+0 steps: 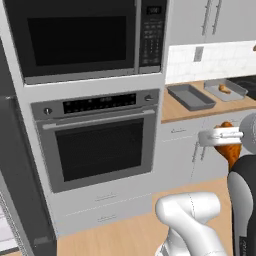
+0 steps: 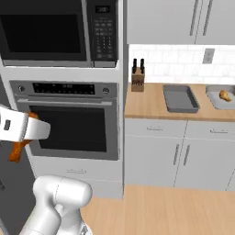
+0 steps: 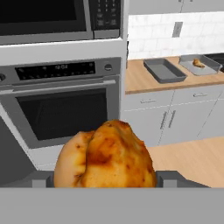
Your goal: Place one cucumber and one chicken drumstick in each tupperware on the nearby counter, to pack two identical lunches.
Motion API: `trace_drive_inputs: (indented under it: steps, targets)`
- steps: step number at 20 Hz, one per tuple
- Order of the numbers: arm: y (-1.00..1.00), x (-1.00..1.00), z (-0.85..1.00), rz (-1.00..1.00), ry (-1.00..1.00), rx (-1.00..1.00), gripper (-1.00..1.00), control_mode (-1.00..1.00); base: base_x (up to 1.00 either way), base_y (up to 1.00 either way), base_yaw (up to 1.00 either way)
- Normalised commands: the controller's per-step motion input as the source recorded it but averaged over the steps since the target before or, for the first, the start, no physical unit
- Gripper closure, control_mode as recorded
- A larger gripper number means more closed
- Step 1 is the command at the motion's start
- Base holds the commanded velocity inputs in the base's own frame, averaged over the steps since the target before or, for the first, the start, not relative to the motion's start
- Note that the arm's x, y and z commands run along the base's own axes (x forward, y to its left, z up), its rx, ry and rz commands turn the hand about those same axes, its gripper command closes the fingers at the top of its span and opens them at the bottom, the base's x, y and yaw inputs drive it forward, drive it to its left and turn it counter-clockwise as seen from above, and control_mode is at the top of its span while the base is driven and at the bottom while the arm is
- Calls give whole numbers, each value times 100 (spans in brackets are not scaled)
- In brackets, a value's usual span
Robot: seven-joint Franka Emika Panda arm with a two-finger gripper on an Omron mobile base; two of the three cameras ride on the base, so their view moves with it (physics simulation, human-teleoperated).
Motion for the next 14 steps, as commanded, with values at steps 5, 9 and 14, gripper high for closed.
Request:
trace_drive_inputs:
  steps: [5,9,14]
  targets:
    - [0,0,0,0,0,0,100,100,99,-100,0]
    - [0,0,0,0,0,0,100,100,96,-100,0]
    - [0,0,0,0,0,0,100,100,100,-94,12]
